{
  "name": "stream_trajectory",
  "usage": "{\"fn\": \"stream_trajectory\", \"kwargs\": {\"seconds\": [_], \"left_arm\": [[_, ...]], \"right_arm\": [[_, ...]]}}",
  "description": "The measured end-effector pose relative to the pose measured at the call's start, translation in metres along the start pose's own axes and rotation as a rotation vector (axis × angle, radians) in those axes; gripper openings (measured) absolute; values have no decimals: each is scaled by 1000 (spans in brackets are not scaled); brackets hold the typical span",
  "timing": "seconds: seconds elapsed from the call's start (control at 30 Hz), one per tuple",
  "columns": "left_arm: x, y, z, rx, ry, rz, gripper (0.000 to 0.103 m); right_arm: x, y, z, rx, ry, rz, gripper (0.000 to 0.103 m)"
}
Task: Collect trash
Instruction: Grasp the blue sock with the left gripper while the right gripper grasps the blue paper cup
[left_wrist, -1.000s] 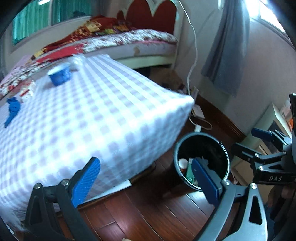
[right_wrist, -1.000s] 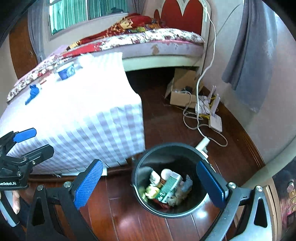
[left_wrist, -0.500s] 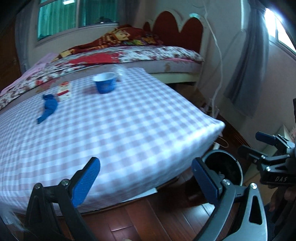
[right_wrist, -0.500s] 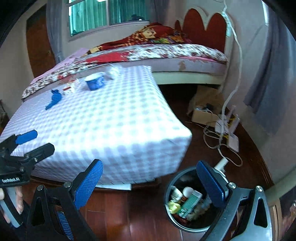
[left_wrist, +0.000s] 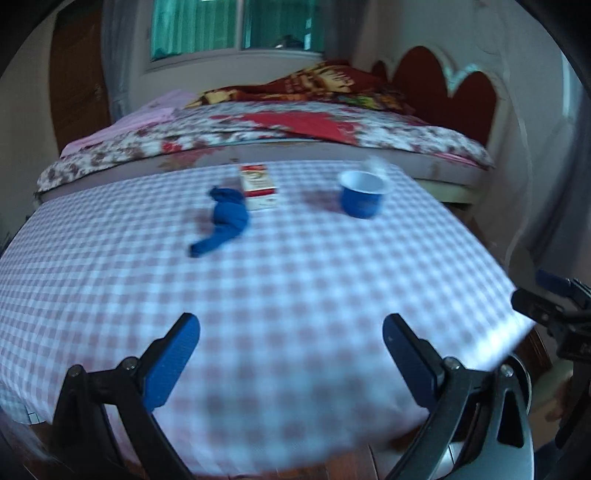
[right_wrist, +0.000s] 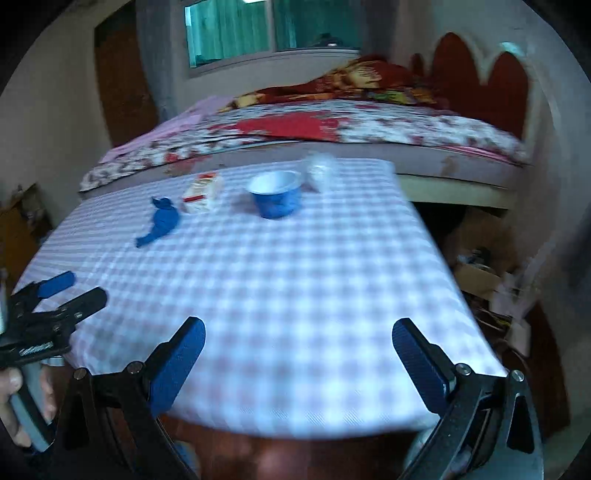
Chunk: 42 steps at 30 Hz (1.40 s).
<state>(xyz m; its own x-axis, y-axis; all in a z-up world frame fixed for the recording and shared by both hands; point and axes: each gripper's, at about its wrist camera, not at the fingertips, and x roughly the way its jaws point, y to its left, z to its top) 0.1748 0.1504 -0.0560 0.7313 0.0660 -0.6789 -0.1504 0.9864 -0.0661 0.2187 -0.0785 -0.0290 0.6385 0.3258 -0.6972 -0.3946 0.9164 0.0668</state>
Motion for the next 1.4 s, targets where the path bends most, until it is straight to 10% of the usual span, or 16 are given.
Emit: {"fn": "stream_trajectory", "kwargs": {"seconds": [0.67, 0.87, 0.93, 1.03, 1.4], "left_arm": [[164, 63, 84, -55, 127, 114, 82], [173, 66, 84, -48, 156, 115, 76], [175, 67, 85, -54, 162, 97, 54], [173, 62, 83, -32, 160, 75, 38], [115, 35, 77, 28, 63, 28, 35]], "right_arm": [[223, 17, 124, -8, 115, -9, 102], [238, 26, 136, -28, 107, -25, 97], [240, 28, 137, -29, 108, -32, 79], [235, 31, 136, -36, 99, -28, 79], [165, 35, 111, -96, 32, -27, 79]]}}
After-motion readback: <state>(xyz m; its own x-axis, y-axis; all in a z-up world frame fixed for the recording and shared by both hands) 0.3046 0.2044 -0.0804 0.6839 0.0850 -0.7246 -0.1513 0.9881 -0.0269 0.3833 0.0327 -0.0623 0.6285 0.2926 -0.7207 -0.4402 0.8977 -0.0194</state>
